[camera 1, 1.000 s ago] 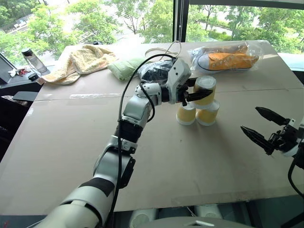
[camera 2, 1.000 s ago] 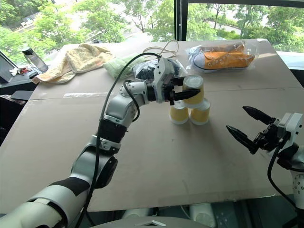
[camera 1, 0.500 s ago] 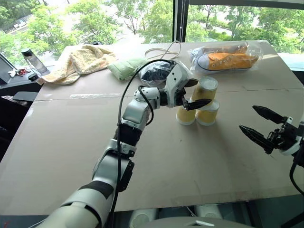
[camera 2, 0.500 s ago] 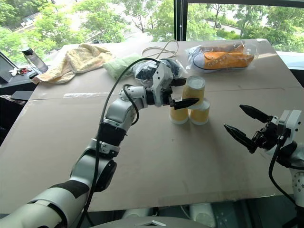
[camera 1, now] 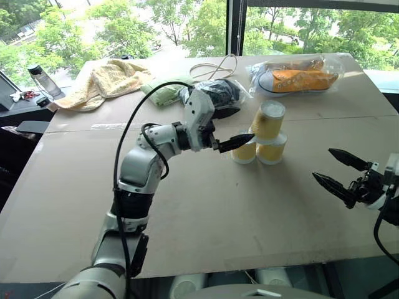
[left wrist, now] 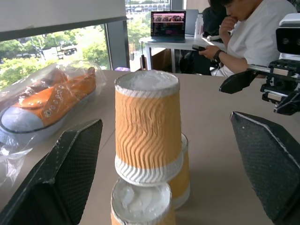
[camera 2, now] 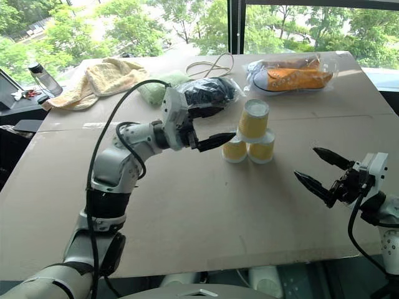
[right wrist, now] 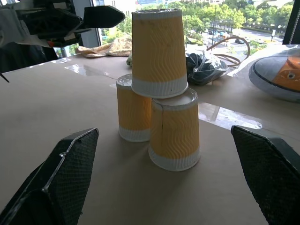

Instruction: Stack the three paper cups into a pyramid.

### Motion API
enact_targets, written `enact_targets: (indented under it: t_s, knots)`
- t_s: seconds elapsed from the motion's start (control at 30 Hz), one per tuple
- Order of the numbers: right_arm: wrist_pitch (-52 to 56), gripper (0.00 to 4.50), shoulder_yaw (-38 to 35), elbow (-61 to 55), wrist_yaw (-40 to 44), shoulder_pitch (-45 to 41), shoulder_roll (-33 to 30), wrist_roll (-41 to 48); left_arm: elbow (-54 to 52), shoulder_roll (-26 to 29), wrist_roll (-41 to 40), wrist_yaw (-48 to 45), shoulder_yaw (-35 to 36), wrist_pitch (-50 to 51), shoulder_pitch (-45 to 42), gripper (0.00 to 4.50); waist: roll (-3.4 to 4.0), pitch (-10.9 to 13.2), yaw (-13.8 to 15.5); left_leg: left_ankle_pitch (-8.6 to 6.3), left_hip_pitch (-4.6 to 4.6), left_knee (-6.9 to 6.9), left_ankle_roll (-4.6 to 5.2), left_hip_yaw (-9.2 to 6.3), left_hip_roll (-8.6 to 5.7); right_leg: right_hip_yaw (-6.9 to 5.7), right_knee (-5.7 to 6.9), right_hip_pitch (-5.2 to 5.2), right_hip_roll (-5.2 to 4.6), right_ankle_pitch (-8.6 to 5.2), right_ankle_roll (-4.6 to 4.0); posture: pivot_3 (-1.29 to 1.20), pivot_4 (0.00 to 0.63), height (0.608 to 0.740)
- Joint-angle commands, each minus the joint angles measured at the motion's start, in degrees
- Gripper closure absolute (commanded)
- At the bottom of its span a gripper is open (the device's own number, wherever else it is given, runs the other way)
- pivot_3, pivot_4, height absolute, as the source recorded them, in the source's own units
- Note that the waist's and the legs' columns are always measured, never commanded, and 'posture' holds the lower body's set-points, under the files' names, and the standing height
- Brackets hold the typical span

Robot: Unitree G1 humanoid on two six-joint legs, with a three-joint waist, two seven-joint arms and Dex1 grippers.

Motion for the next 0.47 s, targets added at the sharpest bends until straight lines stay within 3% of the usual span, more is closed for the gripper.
enact_targets:
  t_s: [0.03, 0.17, 0.3, 0.47]
  knots:
    - [-4.8, 0.00, 0.9, 4.3, 1.6, -0.7, 0.9, -2.9, -8.3, 3.6, -3.3, 0.7, 3.7, 2.9, 5.5, 0.02, 0.04, 0.0, 0.1, 0.00, 0.03, -0.01, 0.00, 0.00, 0.00, 0.05, -0.01, 0.06, -0.13, 0.00, 0.00, 0.00, 0.150, 0.740]
    - [-12.3, 0.00, 2.7, 12.3, 0.1, -4.2, 2.2, -9.2, -11.4, 6.7, 0.2, 3.0, 5.7, -2.1, 19.7, 0.02, 0.15, 0.0, 0.1, 0.00, 0.09, -0.05, 0.00, 0.05, -0.03, 0.10, -0.04, 0.08, -0.28, 0.00, -0.01, 0.00, 0.150, 0.740]
    - [-15.4, 0.00, 4.6, 18.0, 1.5, -5.8, 2.1, -11.5, -10.4, 5.8, 4.1, 7.6, 7.2, -8.1, 33.8, 0.02, 0.14, 0.0, 0.3, -0.01, 0.15, -0.14, 0.01, 0.13, -0.02, 0.22, -0.08, 0.07, -0.30, 0.00, -0.01, 0.00, 0.150, 0.740]
    - [-15.1, 0.00, 6.0, 20.2, 4.3, -5.8, 0.4, -11.8, -7.6, 4.5, 8.5, 11.4, 6.7, -14.7, 39.3, 0.02, 0.19, 0.0, 1.1, -0.15, 0.12, -0.21, 0.23, 0.04, -0.08, 0.09, -0.10, 0.09, -0.44, 0.00, -0.03, 0.00, 0.150, 0.740]
